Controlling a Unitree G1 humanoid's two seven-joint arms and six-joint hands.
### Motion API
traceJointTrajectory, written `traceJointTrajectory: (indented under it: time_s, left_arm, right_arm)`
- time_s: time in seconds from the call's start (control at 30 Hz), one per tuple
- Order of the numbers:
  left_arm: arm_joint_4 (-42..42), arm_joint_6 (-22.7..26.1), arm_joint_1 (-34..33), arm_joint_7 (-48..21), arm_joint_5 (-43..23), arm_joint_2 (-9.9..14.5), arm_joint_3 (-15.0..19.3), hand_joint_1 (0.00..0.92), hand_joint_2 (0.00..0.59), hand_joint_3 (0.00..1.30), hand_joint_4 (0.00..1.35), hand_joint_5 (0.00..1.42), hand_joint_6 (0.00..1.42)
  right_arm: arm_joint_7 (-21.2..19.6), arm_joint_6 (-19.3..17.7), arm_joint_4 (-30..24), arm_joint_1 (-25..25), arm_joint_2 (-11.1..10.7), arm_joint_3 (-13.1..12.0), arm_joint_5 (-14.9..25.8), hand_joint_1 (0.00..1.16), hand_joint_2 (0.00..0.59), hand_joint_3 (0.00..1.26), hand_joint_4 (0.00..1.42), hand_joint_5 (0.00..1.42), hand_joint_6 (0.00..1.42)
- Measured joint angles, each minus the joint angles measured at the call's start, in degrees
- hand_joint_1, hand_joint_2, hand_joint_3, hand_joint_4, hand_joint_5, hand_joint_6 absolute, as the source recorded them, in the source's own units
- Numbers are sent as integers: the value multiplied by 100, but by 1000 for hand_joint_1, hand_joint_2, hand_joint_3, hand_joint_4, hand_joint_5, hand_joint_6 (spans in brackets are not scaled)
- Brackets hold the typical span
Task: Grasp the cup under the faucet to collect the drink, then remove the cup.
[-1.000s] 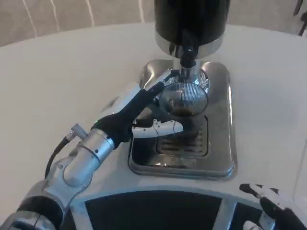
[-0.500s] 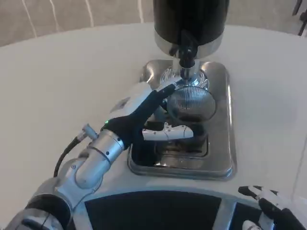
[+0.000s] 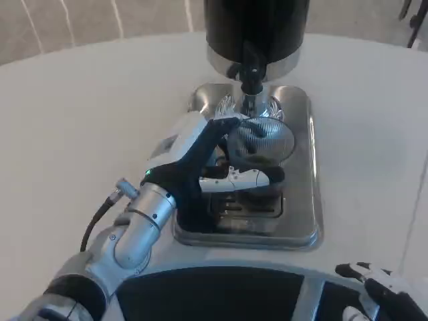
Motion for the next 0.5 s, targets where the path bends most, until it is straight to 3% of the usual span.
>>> traceJointTrajectory:
  time_s: [0.3,0.5]
  left_arm:
    - [0,-69,218,155,-141,-100,306,491,180,949,1058,1352,1424]
    - [-14,-173,337,264,-149,-89,417,517,156,992,1143,1412,1424]
  right_arm:
    - [-15,303,0,-12,-11,192,-194,0,579,184,52,0,23]
    - [-39,567,21,-222,-219,191,-170,0,580,186,52,0,24]
